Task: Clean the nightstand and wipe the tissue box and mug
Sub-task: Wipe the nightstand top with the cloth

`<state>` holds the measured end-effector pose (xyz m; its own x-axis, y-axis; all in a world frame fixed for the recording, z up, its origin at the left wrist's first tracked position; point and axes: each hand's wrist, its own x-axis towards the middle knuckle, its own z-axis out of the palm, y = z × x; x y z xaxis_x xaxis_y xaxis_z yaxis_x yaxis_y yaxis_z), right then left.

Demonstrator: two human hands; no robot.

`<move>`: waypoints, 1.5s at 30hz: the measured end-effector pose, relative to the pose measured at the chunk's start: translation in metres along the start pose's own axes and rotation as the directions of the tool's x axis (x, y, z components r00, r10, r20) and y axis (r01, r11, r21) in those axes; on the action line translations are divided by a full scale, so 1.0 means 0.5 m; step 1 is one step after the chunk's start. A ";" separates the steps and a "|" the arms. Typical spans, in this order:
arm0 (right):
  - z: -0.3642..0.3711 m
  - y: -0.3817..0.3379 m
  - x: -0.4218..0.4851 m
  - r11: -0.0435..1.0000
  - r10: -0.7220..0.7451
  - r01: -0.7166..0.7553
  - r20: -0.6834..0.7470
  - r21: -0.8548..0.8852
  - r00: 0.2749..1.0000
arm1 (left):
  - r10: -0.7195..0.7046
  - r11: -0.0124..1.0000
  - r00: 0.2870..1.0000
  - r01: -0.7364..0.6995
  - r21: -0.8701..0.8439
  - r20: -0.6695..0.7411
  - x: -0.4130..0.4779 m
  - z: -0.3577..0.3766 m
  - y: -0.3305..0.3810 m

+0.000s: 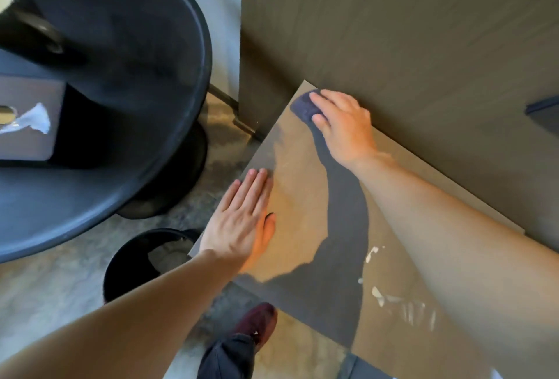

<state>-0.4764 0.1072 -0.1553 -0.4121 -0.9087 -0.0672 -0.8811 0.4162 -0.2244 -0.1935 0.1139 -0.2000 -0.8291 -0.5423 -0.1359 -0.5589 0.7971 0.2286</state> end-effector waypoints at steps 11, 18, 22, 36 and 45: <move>0.067 0.008 -0.020 0.999 -0.026 0.024 0.039 0.042 0.999 | 0.000 1.000 0.999 0.000 -0.010 -0.036 0.001 -0.006 0.000; 0.083 -0.015 -0.099 0.990 -0.017 0.018 -0.004 0.143 1.000 | -0.002 1.000 1.000 0.002 0.011 -0.001 0.003 -0.015 0.004; 0.085 -0.026 -0.153 0.965 -0.052 0.059 -0.035 0.254 0.998 | -0.005 1.000 1.000 0.005 0.016 -0.006 0.002 -0.016 0.005; -0.042 -0.043 -0.404 0.149 0.187 -0.527 0.499 0.837 0.846 | -0.012 1.000 1.000 0.013 -0.017 0.012 0.002 -0.012 0.004; -0.033 0.158 -0.306 0.822 0.394 -0.393 0.087 0.412 0.915 | -0.019 1.000 0.999 0.020 -0.017 0.048 0.002 -0.019 0.004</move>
<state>-0.4866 0.2796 -0.1467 -0.7039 -0.6706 -0.2341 -0.4670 0.6853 -0.5589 -0.1952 0.1127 -0.1907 -0.8181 -0.5440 -0.1866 -0.5749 0.7816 0.2419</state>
